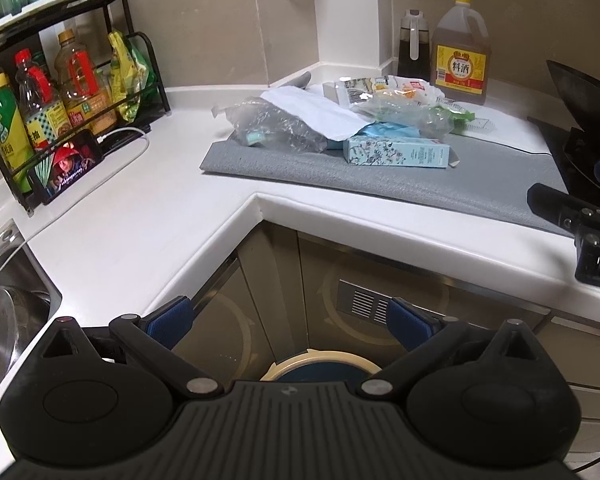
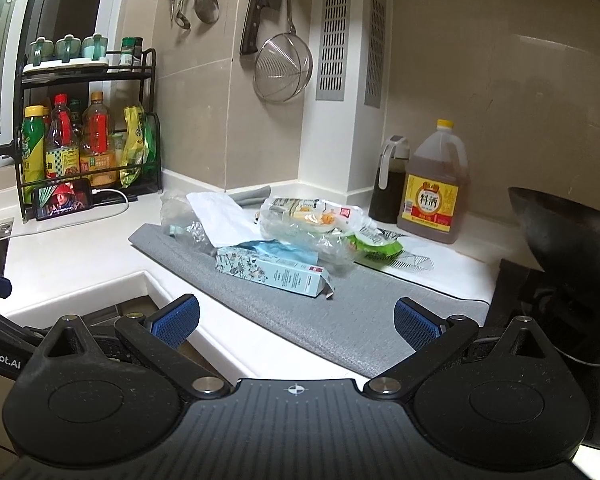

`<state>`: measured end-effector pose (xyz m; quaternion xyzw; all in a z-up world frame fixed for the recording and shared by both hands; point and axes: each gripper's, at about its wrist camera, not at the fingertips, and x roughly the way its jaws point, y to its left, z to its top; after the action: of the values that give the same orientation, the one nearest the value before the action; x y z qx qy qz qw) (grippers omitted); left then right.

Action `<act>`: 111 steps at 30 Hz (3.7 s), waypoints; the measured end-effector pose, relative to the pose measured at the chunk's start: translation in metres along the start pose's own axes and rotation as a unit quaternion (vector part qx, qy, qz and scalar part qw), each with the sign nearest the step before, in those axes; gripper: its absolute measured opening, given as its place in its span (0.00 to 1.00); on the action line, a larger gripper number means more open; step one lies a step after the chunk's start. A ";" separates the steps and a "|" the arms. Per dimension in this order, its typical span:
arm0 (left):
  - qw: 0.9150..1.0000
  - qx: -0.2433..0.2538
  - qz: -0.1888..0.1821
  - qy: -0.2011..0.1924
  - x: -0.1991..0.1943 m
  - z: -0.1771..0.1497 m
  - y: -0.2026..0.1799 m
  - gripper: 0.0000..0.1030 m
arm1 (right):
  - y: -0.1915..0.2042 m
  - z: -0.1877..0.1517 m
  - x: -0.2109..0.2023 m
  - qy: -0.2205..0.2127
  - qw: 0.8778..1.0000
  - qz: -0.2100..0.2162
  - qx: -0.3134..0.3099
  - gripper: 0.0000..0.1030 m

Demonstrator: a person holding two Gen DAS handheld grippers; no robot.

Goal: Collect trash
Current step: 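Reach the right gripper toward the light-blue patterned box on the mat, then grasp the light-blue box with the right gripper while the left grasps a clear plastic bag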

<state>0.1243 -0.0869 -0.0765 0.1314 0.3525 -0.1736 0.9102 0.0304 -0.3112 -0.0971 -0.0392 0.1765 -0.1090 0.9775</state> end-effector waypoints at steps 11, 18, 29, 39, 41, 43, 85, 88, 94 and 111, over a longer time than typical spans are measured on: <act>0.999 -0.041 0.020 0.013 0.007 -0.001 0.030 1.00 | -0.011 0.006 0.054 0.044 0.998 0.017 0.029 1.00; 0.997 -0.062 0.036 0.026 0.012 -0.004 0.048 1.00 | -0.003 0.011 0.106 0.084 0.994 0.034 0.063 1.00; 0.994 -0.091 0.049 0.033 0.011 -0.016 0.074 1.00 | 0.055 0.044 0.207 0.062 0.998 -0.030 0.006 1.00; 0.992 -0.112 0.046 0.034 0.012 -0.017 0.089 1.00 | 0.069 0.038 0.242 0.083 0.992 -0.079 -0.050 1.00; 0.992 -0.111 0.041 0.034 0.013 -0.017 0.089 1.00 | 0.059 0.031 0.231 0.090 0.992 -0.081 -0.043 1.00; 0.993 -0.108 0.038 0.034 0.013 -0.017 0.086 1.00 | 0.046 0.022 0.216 0.090 0.991 -0.090 -0.040 1.00; 0.997 -0.069 0.007 0.024 0.046 0.038 0.034 1.00 | -0.085 -0.004 0.216 0.154 0.973 -0.141 0.093 1.00; 0.997 -0.072 -0.001 0.018 0.050 0.047 0.029 1.00 | -0.095 -0.006 0.217 0.152 0.975 -0.130 0.099 1.00; 0.998 -0.064 -0.028 -0.002 0.060 0.074 0.010 1.00 | -0.100 -0.007 0.219 0.149 0.975 -0.126 0.108 1.00; 0.977 0.205 -0.050 -0.033 0.176 0.185 -0.134 1.00 | -0.101 -0.007 0.219 0.149 0.974 -0.127 0.111 1.00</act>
<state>0.3013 -0.3142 -0.0800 0.2919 0.2852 -0.2918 0.8651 0.2084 -0.4593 -0.1660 0.0635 0.3005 -0.2561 0.9165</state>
